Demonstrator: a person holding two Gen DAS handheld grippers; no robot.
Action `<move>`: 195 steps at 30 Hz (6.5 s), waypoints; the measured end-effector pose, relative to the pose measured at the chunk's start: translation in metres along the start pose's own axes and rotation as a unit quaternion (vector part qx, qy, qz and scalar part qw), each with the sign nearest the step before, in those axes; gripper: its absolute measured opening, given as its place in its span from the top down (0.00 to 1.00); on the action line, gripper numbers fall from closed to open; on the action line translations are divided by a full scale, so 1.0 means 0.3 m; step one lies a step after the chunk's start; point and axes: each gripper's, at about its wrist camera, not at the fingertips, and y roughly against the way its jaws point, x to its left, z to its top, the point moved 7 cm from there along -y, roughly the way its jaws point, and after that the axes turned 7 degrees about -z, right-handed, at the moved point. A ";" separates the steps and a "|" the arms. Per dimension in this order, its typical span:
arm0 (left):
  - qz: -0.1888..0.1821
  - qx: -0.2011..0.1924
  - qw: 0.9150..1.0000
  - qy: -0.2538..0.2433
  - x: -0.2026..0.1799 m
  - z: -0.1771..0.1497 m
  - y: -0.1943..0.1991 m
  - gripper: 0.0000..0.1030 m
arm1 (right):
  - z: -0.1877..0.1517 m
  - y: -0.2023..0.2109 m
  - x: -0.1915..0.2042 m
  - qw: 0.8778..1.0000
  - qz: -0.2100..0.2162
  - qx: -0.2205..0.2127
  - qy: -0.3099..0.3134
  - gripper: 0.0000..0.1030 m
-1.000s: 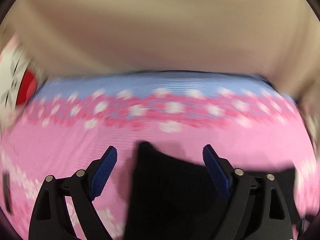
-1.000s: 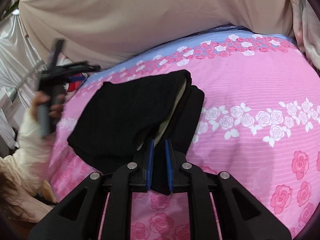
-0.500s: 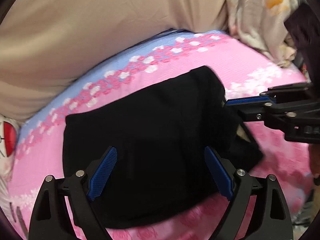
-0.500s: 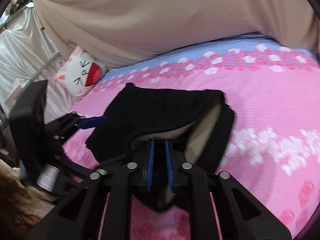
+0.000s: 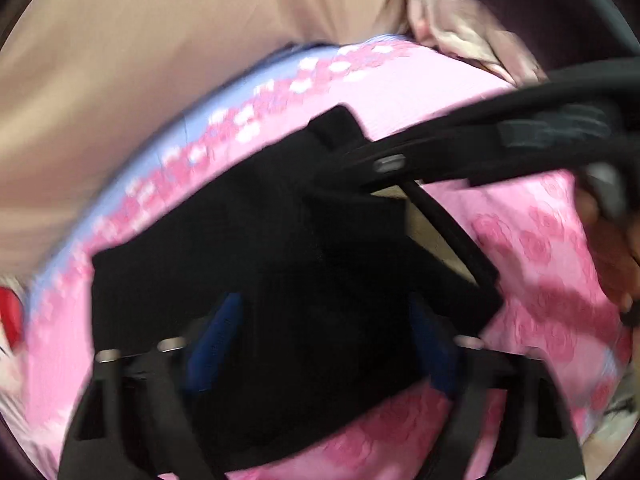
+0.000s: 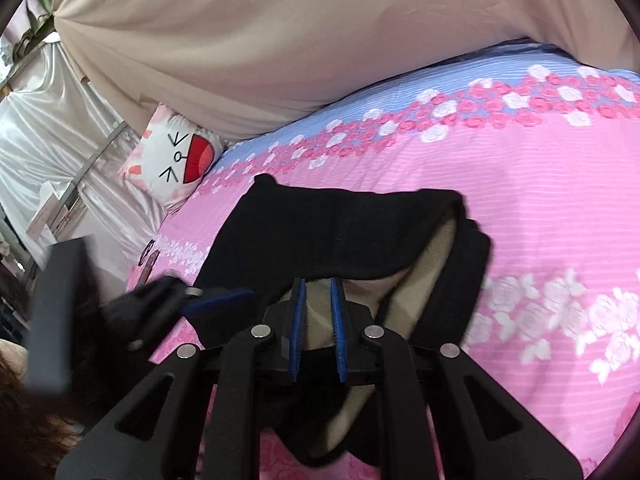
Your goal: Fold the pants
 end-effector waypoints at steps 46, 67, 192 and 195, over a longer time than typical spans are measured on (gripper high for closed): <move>-0.101 -0.111 0.982 0.113 0.278 0.051 0.373 0.50 | 0.011 0.288 0.036 0.991 -0.075 -0.109 0.029 0.75; 0.137 -0.057 0.978 0.148 0.783 0.006 0.090 0.47 | -0.136 -0.046 -0.027 0.982 -0.182 0.029 0.032 1.00; -0.193 0.026 0.928 0.317 0.586 -0.490 0.310 0.84 | -0.287 0.097 0.160 0.990 0.010 -0.025 -0.139 0.69; -0.191 0.074 0.924 0.322 0.555 -0.598 0.252 0.58 | -0.437 0.075 0.126 0.988 -0.045 0.004 -0.149 0.43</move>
